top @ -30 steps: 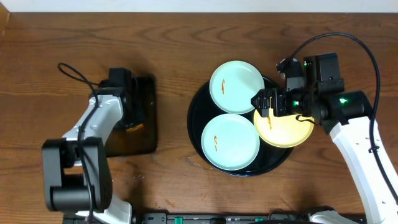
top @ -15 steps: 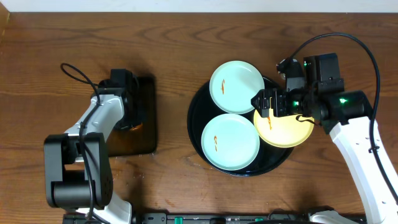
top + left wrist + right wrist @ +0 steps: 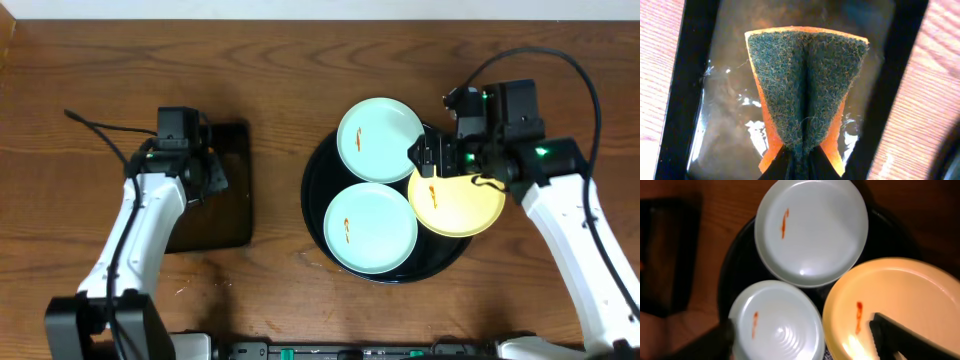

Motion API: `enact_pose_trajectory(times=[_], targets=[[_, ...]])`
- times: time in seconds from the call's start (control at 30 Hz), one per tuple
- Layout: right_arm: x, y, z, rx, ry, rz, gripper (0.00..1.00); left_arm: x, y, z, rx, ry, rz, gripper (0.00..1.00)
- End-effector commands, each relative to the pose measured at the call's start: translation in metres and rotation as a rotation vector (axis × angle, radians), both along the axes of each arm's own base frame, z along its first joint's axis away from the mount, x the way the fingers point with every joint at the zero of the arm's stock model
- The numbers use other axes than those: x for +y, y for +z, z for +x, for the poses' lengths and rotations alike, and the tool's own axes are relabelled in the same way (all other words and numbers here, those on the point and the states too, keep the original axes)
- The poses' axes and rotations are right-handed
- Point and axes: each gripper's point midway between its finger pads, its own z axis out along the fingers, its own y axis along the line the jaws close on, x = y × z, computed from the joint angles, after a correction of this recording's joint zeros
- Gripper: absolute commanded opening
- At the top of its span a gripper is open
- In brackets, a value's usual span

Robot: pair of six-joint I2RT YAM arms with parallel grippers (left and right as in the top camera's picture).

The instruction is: Clean dirty plates on tray and stack at the side

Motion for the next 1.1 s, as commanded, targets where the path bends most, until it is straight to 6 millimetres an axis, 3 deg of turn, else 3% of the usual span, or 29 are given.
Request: enact_pose_trajectory(times=[0.0,0.2,0.33,0.43,0.53,0.67,0.83,0.97,1.07], targets=[[0.002,-0.012,0.013,0.024,-0.029,-0.004,0.73,-0.004,0.006,-0.003,-0.012,-0.014,-0.024,0.07],[0.004,-0.039,0.024,0.074,-0.031,-0.017,0.68,-0.015,0.008,-0.001,-0.017,-0.06,-0.07,0.08],[0.001,-0.041,0.046,0.007,-0.049,-0.032,0.63,-0.022,0.016,0.004,-0.036,-0.083,-0.11,0.07],[0.007,-0.04,0.049,-0.003,-0.032,-0.008,0.59,-0.026,0.018,0.003,-0.03,-0.099,-0.112,0.07],[0.01,-0.046,0.034,0.065,-0.013,0.002,0.59,-0.037,0.018,0.001,-0.021,-0.16,-0.102,0.07],[0.008,-0.063,-0.007,0.243,0.003,-0.025,0.6,-0.056,0.019,-0.003,-0.007,-0.218,-0.103,0.07],[0.007,-0.074,-0.049,0.413,0.027,-0.068,0.52,-0.074,0.02,-0.006,-0.003,-0.24,-0.116,0.07],[0.014,-0.093,-0.074,0.482,0.056,-0.101,0.49,-0.089,0.028,-0.008,0.0,-0.268,-0.155,0.08],[0.007,-0.115,-0.083,0.51,-0.019,-0.158,0.47,-0.107,0.035,-0.011,0.003,-0.309,-0.231,0.07]])
